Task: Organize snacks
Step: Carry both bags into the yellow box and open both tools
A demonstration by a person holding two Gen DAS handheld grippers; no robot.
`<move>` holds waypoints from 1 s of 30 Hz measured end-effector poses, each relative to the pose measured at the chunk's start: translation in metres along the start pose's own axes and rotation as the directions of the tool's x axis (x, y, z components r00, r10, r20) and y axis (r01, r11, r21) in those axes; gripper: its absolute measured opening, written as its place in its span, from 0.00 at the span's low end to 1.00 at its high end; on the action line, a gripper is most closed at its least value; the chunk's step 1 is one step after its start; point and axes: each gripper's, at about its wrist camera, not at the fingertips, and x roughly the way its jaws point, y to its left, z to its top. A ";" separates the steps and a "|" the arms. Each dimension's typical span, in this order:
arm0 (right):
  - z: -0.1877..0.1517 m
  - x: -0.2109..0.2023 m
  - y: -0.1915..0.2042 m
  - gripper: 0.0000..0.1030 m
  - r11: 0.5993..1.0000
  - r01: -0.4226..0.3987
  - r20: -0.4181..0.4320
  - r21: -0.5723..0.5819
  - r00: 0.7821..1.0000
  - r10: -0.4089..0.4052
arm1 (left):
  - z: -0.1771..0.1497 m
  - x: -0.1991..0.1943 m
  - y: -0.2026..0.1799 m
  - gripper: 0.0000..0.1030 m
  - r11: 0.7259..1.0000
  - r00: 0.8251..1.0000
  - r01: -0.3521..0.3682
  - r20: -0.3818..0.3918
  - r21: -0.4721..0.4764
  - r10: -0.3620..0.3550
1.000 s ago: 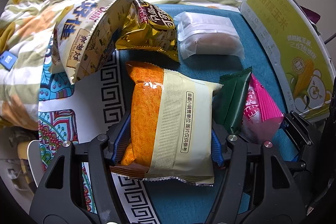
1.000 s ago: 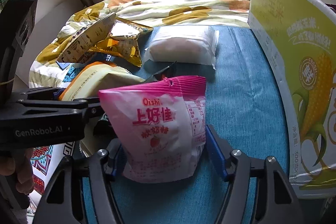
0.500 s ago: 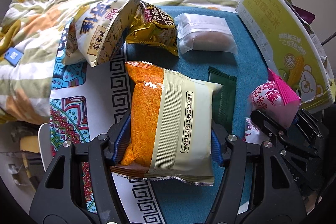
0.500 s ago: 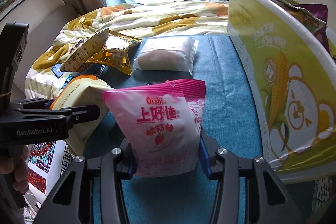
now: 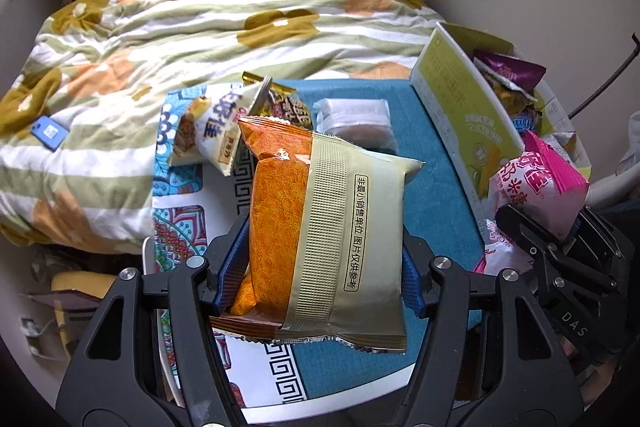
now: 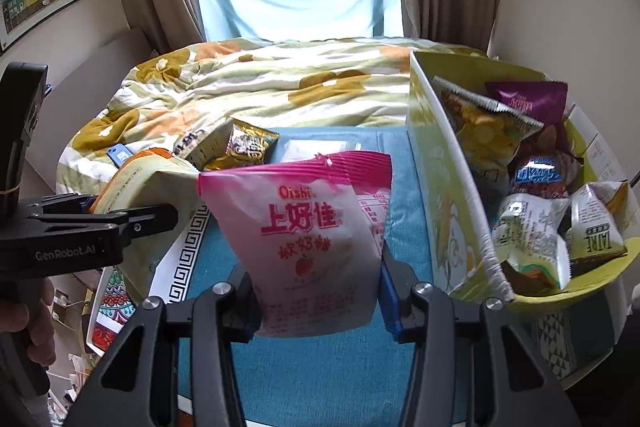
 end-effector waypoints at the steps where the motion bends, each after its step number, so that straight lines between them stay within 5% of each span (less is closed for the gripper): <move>1: 0.003 -0.008 0.001 0.42 1.000 0.003 0.014 0.001 1.000 -0.003 | 0.004 -0.008 -0.003 0.58 1.000 1.000 0.000 0.016 0.008 0.000; 8: 0.026 -0.064 -0.011 0.42 0.999 0.020 0.100 0.043 0.995 -0.024 | 0.035 -0.059 -0.032 0.58 0.997 0.992 0.015 0.124 0.071 -0.024; 15: 0.054 -0.101 -0.051 0.42 0.996 0.037 0.168 0.076 0.985 -0.049 | 0.070 -0.070 -0.088 0.58 0.994 0.981 0.057 0.178 0.094 -0.073; 30: 0.110 -0.106 -0.218 0.42 0.997 0.056 0.153 0.044 0.986 -0.062 | 0.120 0.026 -0.253 0.59 0.992 0.986 0.121 0.114 0.043 -0.125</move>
